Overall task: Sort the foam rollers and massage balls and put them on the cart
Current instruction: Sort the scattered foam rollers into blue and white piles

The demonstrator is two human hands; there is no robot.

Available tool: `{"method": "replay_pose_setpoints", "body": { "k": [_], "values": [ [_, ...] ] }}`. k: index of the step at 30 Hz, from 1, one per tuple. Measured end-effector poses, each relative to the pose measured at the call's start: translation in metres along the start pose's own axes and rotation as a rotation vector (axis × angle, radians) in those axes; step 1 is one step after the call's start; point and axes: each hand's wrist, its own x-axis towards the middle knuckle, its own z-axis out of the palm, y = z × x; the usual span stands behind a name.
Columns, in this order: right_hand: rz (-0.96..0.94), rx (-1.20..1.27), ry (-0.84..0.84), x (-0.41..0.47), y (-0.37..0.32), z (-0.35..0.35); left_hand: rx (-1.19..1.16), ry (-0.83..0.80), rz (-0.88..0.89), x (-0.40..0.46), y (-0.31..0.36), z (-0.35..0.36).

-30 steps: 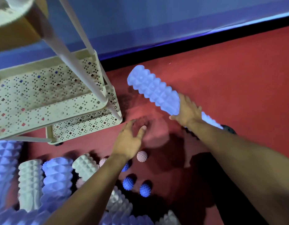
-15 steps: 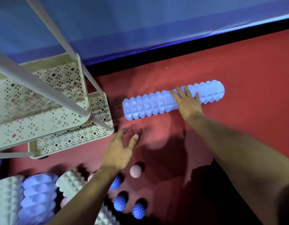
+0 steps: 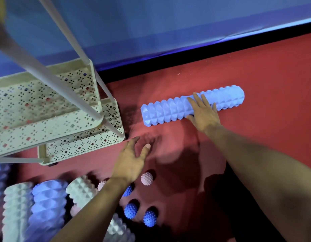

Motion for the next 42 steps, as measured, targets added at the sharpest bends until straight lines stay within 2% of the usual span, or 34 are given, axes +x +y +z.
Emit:
{"method": "replay_pose_setpoints", "body": {
  "k": [5,11,17,20,24,26,31,35,39,42],
  "values": [
    [-0.020,0.016,-0.010,-0.057,-0.028,-0.014,0.066,-0.011,-0.009,-0.042,-0.012,-0.034],
    [-0.047,0.177,-0.066,-0.165,-0.095,-0.036,0.132,0.043,-0.062,-0.133,-0.049,-0.096],
    [-0.205,0.210,-0.113,-0.261,-0.180,-0.033,0.107,0.109,-0.187,-0.228,-0.113,-0.158],
    [-0.274,0.220,-0.149,-0.302,-0.223,-0.021,0.153,0.166,-0.213,-0.265,-0.145,-0.183],
    [-0.291,0.310,-0.200,-0.353,-0.272,-0.009,0.224,0.309,-0.161,-0.298,-0.179,-0.208],
    [-0.274,0.365,-0.225,-0.374,-0.292,-0.004,0.123,0.342,-0.187,-0.306,-0.197,-0.217],
    [-0.215,0.415,-0.265,-0.412,-0.314,0.010,-0.337,0.342,-0.314,-0.301,-0.229,-0.221],
    [-0.217,0.416,-0.268,-0.422,-0.319,0.011,-0.694,0.309,-0.546,-0.283,-0.233,-0.219],
    [-0.217,0.429,-0.277,-0.419,-0.317,0.008,-0.910,0.352,-0.637,-0.266,-0.232,-0.218],
    [-0.206,0.437,-0.279,-0.413,-0.317,0.006,-0.966,0.349,-0.638,-0.261,-0.228,-0.220]
  ]
}}
